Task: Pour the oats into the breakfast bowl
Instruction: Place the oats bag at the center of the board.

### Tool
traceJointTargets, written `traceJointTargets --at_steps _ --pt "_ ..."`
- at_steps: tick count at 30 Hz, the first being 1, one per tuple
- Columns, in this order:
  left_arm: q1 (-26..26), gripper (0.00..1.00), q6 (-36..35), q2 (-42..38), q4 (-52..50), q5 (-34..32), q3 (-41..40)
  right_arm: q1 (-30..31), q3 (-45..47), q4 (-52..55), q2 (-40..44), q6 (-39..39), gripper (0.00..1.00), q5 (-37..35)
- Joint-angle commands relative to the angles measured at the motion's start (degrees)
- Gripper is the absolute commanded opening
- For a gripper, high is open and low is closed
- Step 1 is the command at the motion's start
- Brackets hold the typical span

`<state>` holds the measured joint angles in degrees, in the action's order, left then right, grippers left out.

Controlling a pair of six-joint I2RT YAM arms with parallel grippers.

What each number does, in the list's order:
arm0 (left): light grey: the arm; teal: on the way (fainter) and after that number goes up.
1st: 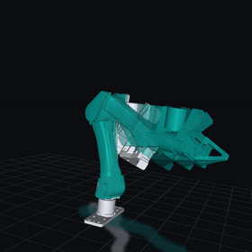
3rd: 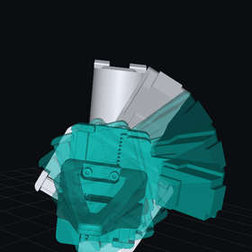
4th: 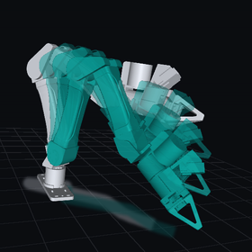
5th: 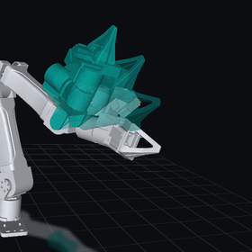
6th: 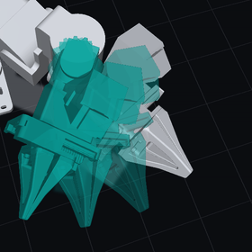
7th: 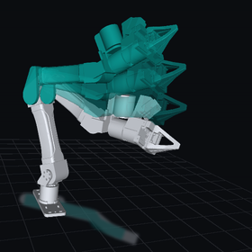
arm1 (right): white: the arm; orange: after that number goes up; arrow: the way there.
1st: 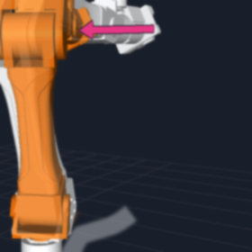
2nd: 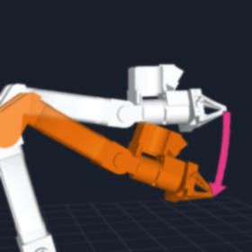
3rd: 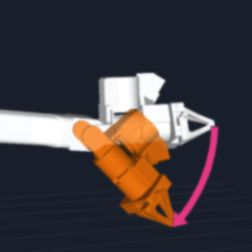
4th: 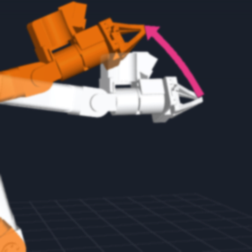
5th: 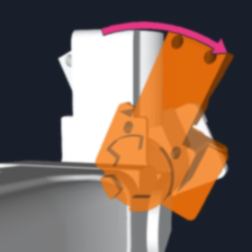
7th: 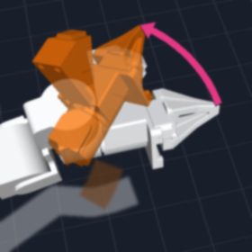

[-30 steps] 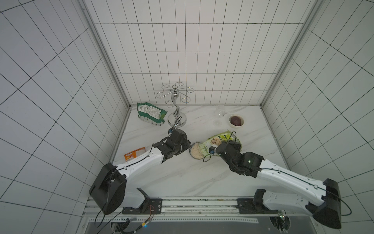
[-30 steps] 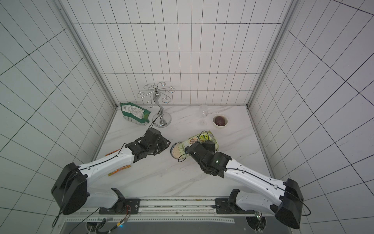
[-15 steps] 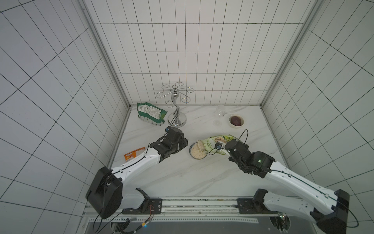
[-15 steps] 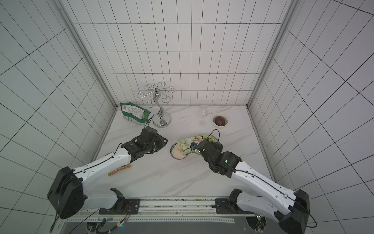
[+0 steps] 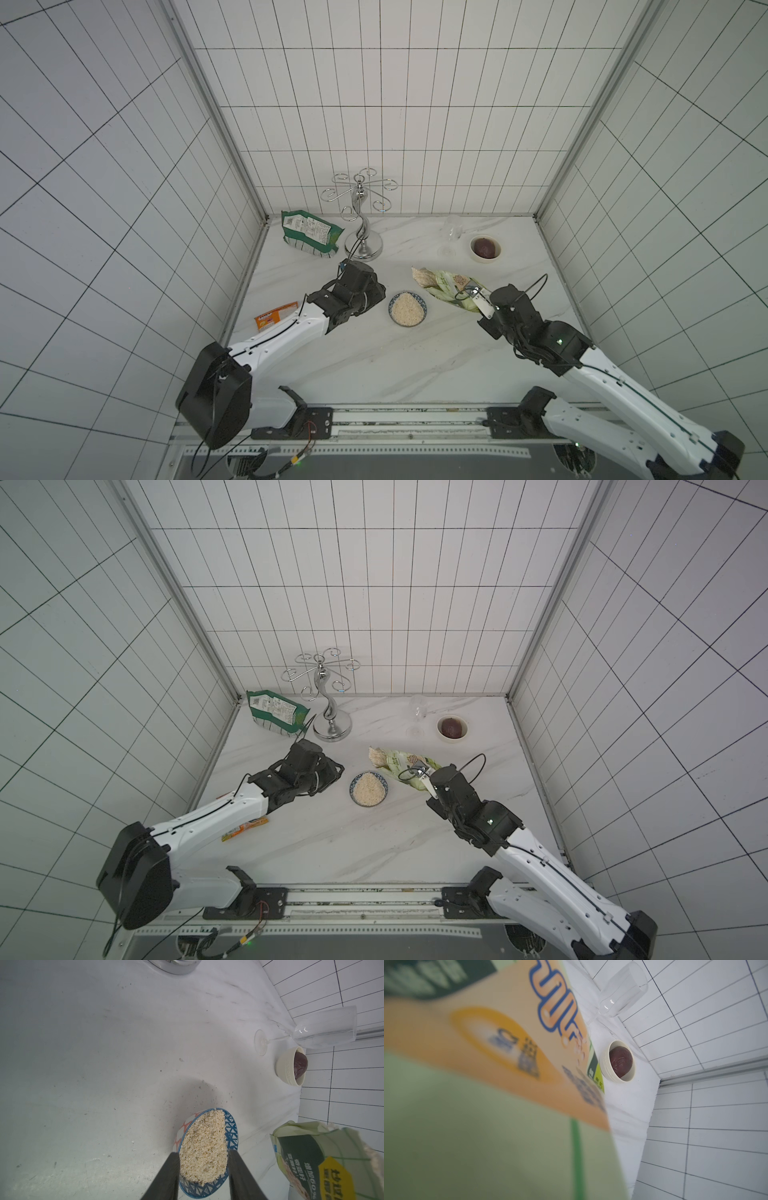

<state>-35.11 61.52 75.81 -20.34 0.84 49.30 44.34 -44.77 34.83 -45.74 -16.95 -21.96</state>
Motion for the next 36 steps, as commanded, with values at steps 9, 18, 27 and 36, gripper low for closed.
traceJointTargets --at_steps 9,18,27,36 --pt "-2.5 0.40 -0.8 -0.4 3.5 1.8 -1.2 -8.8 12.1 -30.7 4.4 31.1 0.00 10.9" --pt "-3.5 0.40 -0.6 -0.3 3.6 1.2 -1.2 -8.8 21.4 -43.6 2.2 33.3 0.00 11.5" --pt "-4.3 0.40 -0.2 0.7 2.6 -0.2 -0.4 -8.8 27.3 -46.2 -1.7 37.5 0.12 10.5" --pt "-5.1 0.40 0.4 2.0 2.6 -1.0 -0.1 -8.5 29.2 -41.5 0.9 41.1 0.51 11.1"
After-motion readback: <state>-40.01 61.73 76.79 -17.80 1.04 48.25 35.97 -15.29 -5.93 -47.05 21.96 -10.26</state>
